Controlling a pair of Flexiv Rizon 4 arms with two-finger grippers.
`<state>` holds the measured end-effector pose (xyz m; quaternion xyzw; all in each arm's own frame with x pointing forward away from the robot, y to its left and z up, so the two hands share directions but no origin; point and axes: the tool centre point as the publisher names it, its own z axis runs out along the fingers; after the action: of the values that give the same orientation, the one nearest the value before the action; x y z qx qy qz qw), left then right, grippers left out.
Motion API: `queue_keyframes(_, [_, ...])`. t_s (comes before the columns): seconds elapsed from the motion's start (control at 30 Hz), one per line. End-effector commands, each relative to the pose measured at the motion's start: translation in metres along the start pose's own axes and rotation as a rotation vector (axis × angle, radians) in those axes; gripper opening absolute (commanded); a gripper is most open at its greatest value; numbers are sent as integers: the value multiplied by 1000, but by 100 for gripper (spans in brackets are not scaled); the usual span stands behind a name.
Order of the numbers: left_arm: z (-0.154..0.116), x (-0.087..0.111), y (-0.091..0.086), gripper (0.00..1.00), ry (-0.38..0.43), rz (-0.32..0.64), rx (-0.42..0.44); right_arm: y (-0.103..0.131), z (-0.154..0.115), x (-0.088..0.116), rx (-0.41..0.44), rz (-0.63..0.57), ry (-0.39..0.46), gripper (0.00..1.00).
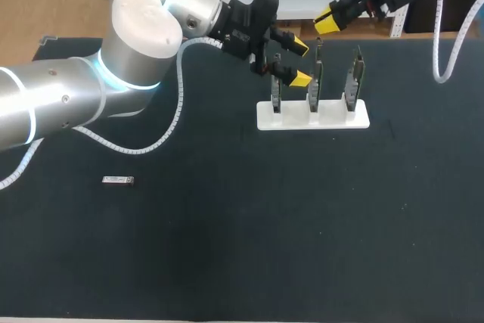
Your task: Pick up the optical module with the left hand, and insert it into the network port with the right hand.
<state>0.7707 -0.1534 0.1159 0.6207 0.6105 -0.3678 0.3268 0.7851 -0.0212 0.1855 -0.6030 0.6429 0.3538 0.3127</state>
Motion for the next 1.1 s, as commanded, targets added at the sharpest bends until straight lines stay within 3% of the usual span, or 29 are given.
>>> queue_keyframes(0.03, [0,0,0,100,3,-2,-2,-1,5,3,-2,4,9,0])
queue_keyframes(1.1, [0,0,0,100,3,-2,-2,-3,18,32,-7,67,47,0])
